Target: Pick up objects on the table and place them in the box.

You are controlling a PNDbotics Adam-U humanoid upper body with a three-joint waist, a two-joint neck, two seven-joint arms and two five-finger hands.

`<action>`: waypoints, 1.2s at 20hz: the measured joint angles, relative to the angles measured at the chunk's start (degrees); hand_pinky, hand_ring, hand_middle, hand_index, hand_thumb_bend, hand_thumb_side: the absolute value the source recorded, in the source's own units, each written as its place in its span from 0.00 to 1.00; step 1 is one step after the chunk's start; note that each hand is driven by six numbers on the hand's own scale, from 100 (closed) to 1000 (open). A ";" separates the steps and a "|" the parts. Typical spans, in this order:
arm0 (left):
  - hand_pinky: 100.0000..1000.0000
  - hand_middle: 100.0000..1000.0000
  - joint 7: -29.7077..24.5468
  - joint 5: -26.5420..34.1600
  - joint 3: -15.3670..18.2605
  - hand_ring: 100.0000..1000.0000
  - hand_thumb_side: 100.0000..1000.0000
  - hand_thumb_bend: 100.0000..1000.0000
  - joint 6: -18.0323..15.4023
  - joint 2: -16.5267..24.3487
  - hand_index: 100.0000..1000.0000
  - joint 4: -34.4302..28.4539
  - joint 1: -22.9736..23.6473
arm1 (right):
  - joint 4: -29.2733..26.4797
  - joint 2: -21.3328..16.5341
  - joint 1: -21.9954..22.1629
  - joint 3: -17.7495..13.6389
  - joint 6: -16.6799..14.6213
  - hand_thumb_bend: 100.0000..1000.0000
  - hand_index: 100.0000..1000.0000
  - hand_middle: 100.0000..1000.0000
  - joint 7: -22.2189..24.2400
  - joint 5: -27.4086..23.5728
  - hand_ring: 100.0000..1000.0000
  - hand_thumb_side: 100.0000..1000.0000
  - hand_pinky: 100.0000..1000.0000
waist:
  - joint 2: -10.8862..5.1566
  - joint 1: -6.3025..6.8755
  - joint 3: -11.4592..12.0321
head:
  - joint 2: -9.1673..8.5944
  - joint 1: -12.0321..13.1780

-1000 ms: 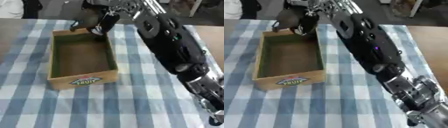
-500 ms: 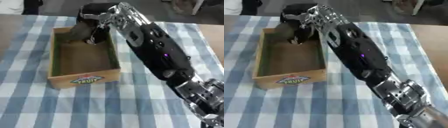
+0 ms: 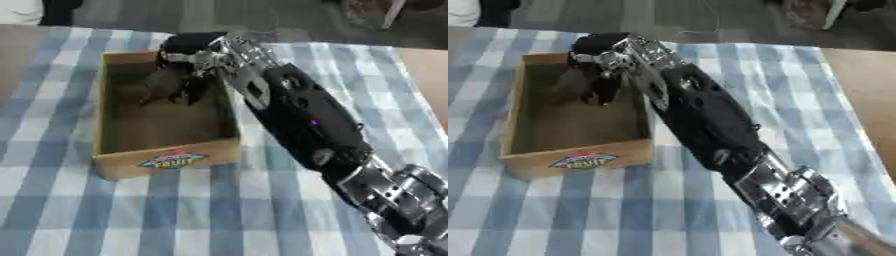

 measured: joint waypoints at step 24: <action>0.92 0.91 0.47 0.00 0.00 0.97 0.72 0.00 0.26 0.00 0.94 0.00 -0.30 | 2.47 0.07 -1.13 -2.49 -7.42 0.59 0.94 0.85 5.76 -0.47 0.99 0.15 0.94 | 0.20 0.03 -0.14 | 0.10 0.01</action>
